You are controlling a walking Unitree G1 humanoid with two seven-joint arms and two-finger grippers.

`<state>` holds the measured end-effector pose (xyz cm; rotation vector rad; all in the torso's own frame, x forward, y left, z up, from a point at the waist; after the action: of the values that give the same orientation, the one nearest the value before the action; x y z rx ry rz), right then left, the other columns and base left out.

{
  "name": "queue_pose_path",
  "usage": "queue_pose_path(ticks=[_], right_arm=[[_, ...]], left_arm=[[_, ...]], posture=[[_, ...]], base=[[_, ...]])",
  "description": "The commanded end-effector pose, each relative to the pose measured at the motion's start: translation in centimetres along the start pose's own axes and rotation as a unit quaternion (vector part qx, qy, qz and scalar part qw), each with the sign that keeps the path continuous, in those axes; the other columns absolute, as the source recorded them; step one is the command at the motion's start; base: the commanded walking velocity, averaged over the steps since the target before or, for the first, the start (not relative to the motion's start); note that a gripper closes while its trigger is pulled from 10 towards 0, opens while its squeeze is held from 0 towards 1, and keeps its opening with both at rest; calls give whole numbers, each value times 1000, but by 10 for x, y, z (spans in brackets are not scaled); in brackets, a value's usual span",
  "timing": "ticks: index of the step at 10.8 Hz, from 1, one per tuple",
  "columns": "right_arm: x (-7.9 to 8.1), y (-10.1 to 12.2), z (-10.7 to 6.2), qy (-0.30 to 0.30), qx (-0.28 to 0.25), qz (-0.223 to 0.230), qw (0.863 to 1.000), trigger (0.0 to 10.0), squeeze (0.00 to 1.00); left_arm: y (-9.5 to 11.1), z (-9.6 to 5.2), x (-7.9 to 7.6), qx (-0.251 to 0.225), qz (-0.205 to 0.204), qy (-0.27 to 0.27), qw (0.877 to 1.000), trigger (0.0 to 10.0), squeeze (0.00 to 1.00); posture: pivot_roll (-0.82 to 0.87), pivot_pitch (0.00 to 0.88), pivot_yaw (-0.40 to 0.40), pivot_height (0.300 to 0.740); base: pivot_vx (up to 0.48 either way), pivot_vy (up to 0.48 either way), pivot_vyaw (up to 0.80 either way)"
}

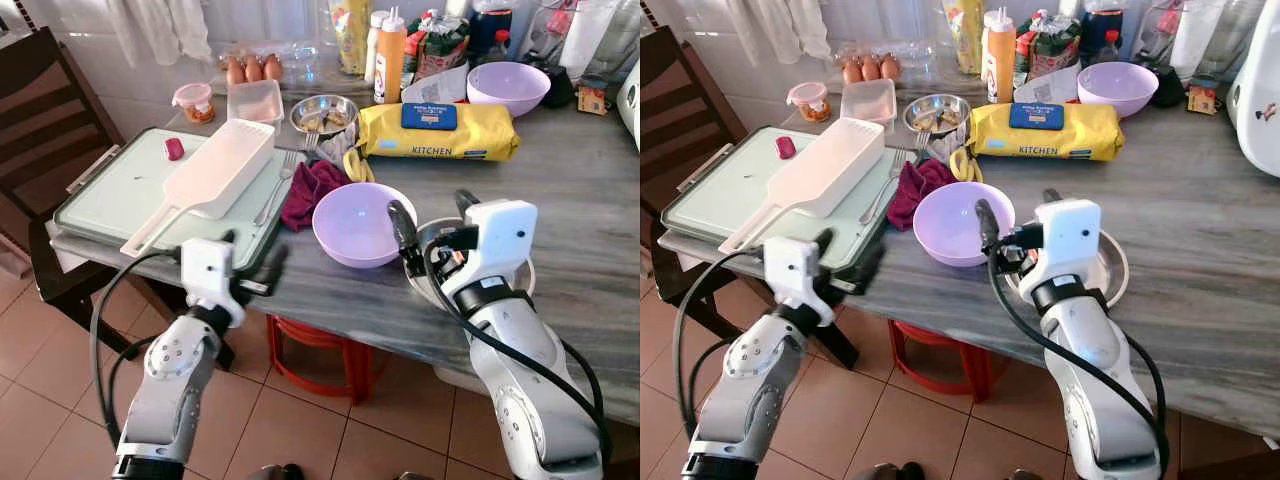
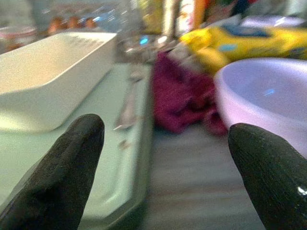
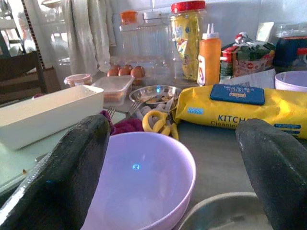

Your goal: Setting the table

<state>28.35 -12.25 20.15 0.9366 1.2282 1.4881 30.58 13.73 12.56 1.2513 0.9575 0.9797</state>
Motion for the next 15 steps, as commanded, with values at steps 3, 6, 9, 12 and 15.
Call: queue_pose_path(ticks=[3,6,9,12,15], right_arm=[[3,-4,-3,-6,1,-9,1000,10000,404],[2,-6,-4,-10,-1,-6,1000,10000,0],[1,-6,-4,-14,-7,-6,1000,10000,0],[-3,-7,-4,-28,-3,18,999,10000,0],[-11,-5,-3,-40,-4,15,999,10000,0]], left_arm=[[-5,-2,9,13,20,36,999,10000,0],[-6,1,5,12,23,42,999,10000,0],[-4,5,1,9,37,47,998,10000,0],[-4,6,1,11,37,50,998,10000,0],[0,8,-1,5,34,50,998,10000,0]], posture=[[-87,99,107,740],[-86,99,117,740],[-85,95,121,740],[-84,94,119,740],[-87,93,117,740]], base=[[0,0,0],[0,0,-800],[0,0,-435],[0,0,0],[0,0,0]])
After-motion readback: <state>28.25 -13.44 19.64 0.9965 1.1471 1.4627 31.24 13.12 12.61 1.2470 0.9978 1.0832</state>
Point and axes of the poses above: a point about 5 cm out from each wrist's last joint towards the gripper, its own z axis pointing out of the wrist towards the gripper, its own y axis along the axis of the wrist's last joint, x = y × z, the point moved 2 cm from there along z, pointing out of the wrist towards the gripper
